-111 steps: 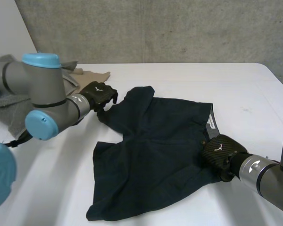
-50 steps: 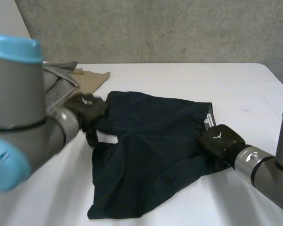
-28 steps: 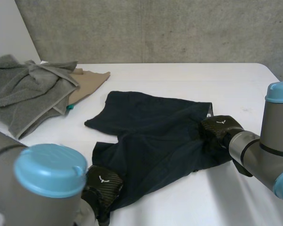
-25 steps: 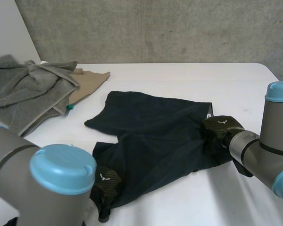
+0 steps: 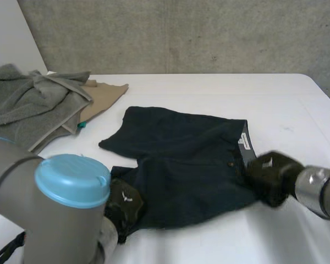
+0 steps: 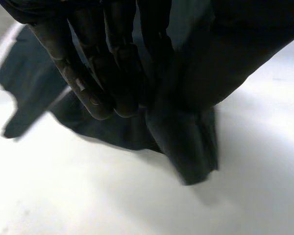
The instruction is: Fold the laundry.
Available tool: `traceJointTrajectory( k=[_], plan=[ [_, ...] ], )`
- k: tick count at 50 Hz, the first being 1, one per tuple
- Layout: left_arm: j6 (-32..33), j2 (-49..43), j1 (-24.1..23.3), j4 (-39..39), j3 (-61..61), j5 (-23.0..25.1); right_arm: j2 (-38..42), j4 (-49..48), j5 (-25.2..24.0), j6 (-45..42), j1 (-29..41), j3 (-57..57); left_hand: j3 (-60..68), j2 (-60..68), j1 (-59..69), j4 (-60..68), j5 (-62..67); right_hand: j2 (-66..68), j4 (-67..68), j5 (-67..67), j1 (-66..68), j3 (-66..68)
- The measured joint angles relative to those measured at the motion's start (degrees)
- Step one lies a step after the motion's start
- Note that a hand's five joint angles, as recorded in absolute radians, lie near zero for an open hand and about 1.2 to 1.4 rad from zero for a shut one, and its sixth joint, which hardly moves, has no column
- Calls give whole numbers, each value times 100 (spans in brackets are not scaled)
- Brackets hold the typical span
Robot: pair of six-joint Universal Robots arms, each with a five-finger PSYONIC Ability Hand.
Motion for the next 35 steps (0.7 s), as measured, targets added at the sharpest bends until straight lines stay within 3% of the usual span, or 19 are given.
traceJointTrajectory(
  k=[4, 5, 9, 20, 27, 35],
  plan=[
    [12, 208, 47, -749, -3, 437, -89, 760, -348, -1369, -239, 210, 0, 0, 0, 1, 0, 0, 0, 0, 0, 0],
    [13, 236, 60, -933, 7, 531, -117, 1141, -490, -2086, -392, 304, 0, 0, 0, 1, -7, 0, 0, 0, 0, 0],
    [66, 210, 130, -1326, 184, 682, -75, 1314, -575, -2493, -523, 315, 6, 0, 0, 2, 0, 0, 0, 0, 0, 0],
    [1075, -612, 758, -822, 2115, 109, 597, -189, -209, -657, -246, -487, 11, 11, 0, 4, 1, 0, 0, 0, 0, 0],
    [1937, -1847, 1094, 374, 4228, 161, 1308, -1900, 720, 490, 187, -1268, 22, 19, 0, 8, 0, 0, 0, 0, 0, 1],
    [2361, -3673, 1243, 959, 6670, 430, 2440, -3912, 1490, 598, 532, -2094, 22, 19, 0, 9, 5, -249, -297, -273, -113, -283]
  ],
)
